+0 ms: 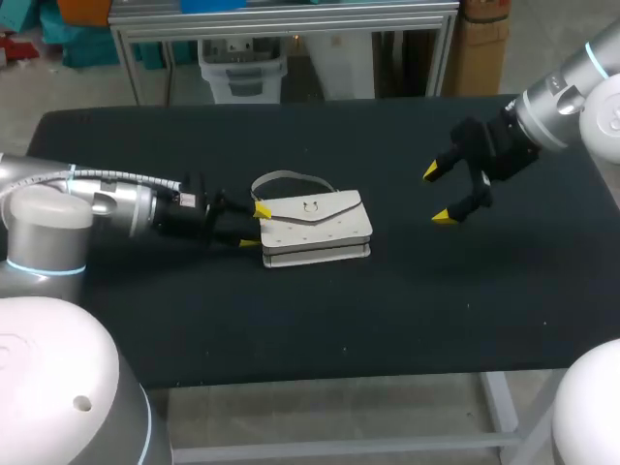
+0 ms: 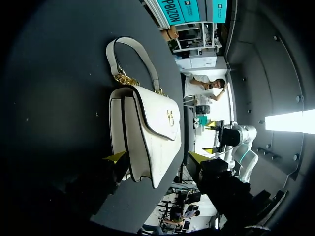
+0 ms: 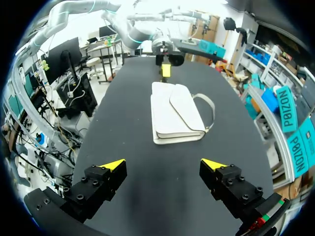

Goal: Pick up the bag, open it, inspect its contents, close it, and place it on the opposite side

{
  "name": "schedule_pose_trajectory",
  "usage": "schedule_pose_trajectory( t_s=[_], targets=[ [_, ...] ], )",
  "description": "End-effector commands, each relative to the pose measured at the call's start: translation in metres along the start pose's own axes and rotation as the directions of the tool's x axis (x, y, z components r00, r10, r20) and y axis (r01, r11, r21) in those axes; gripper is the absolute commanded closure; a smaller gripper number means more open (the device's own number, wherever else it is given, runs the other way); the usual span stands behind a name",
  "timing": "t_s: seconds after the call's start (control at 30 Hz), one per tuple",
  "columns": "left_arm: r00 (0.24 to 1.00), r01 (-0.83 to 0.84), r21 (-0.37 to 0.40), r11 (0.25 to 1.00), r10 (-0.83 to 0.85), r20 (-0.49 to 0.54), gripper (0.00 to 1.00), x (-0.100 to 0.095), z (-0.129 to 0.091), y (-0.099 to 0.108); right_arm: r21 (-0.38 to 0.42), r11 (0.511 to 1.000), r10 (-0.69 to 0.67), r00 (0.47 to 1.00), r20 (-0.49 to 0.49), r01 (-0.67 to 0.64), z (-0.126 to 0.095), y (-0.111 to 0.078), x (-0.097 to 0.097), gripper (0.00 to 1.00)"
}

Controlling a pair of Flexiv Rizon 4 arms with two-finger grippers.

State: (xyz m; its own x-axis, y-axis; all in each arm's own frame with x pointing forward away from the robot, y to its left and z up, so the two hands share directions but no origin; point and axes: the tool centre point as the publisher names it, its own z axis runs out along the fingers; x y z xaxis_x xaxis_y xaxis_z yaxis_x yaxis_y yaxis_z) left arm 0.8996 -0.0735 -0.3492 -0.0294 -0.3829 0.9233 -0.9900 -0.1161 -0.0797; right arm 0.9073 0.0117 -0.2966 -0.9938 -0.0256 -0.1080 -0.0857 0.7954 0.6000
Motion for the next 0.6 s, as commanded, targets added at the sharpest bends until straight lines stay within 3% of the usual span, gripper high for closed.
schedule_pose_trajectory(
  t_s=[0.03, 0.13, 0.17, 0.4, 0.6],
  targets=[
    [1.0, -0.003, -0.018, 1.0, 0.003, 0.026, 0.0, 0.007, -0.017, -0.003, -0.001, 1.0, 0.0, 1.0, 0.0, 0.0, 0.0, 0.0, 0.0, 0.0],
    [0.997, -0.01, -0.068, 0.998, 0.015, 0.07, 0.0, 0.011, -0.024, -0.005, -0.001, 1.0, 0.0, 1.0, 0.0, 0.0, 0.0, 0.0, 0.0, 0.0],
    [0.996, -0.018, -0.05, 0.999, 0.022, 0.082, 0.0, 0.011, -0.027, -0.007, -0.001, 1.0, 0.0, 1.0, 0.0, 0.0, 0.0, 0.0, 0.0, 0.0],
    [0.975, -0.017, -0.12, 0.993, 0.043, 0.218, 0.0, 0.016, -0.032, -0.012, -0.001, 1.0, 0.0, 1.0, 0.0, 0.0, 0.0, 0.0, 0.0, 0.0],
    [0.941, -0.011, -0.136, 0.991, 0.056, 0.334, 0.0, 0.014, -0.033, -0.012, -0.001, 1.0, 0.0, 1.0, 0.0, 0.0, 0.0, 0.0, 0.0, 0.0]
  ],
)
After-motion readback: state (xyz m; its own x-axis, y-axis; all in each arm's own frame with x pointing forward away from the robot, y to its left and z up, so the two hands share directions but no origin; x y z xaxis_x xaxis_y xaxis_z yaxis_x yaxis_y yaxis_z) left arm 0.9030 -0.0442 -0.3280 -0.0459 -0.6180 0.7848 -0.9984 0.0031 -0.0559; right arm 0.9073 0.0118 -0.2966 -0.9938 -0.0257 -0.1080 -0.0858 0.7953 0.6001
